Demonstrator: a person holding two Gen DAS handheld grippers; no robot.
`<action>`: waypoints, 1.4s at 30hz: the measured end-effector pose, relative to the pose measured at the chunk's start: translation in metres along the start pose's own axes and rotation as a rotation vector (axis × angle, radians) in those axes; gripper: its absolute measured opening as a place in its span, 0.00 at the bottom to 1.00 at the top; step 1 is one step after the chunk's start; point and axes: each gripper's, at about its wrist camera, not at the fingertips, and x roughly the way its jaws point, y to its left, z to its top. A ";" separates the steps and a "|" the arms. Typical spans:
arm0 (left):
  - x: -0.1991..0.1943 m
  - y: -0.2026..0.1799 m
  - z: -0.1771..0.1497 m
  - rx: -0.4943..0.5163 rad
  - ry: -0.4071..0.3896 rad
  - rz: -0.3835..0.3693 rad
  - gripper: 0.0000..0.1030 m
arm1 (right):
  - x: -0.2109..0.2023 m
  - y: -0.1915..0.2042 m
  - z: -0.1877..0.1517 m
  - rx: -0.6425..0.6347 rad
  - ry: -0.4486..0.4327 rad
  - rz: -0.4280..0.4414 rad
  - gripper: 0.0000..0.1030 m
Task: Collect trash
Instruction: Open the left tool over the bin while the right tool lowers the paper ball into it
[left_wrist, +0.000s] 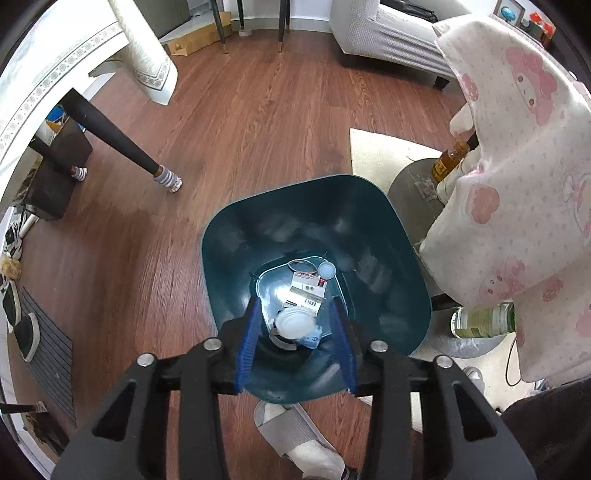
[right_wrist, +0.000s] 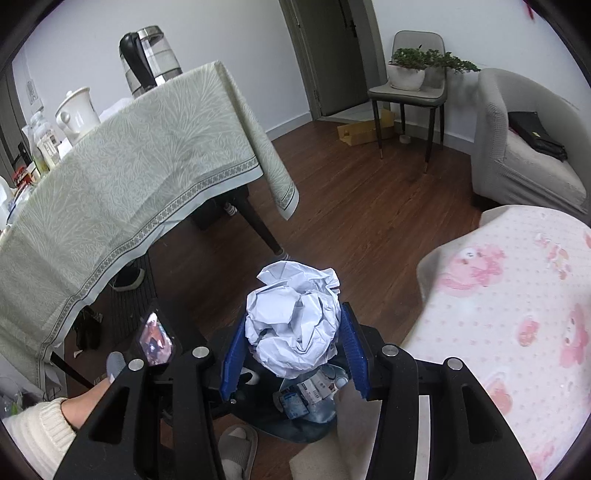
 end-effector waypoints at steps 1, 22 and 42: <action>-0.002 0.003 0.000 -0.002 -0.005 -0.002 0.43 | 0.003 0.001 0.000 -0.003 0.005 0.001 0.47; -0.062 0.047 -0.010 -0.079 -0.169 0.014 0.51 | 0.102 0.027 -0.019 -0.013 0.179 0.014 0.47; -0.132 0.042 -0.002 -0.099 -0.371 -0.011 0.30 | 0.175 0.041 -0.067 -0.080 0.354 -0.012 0.47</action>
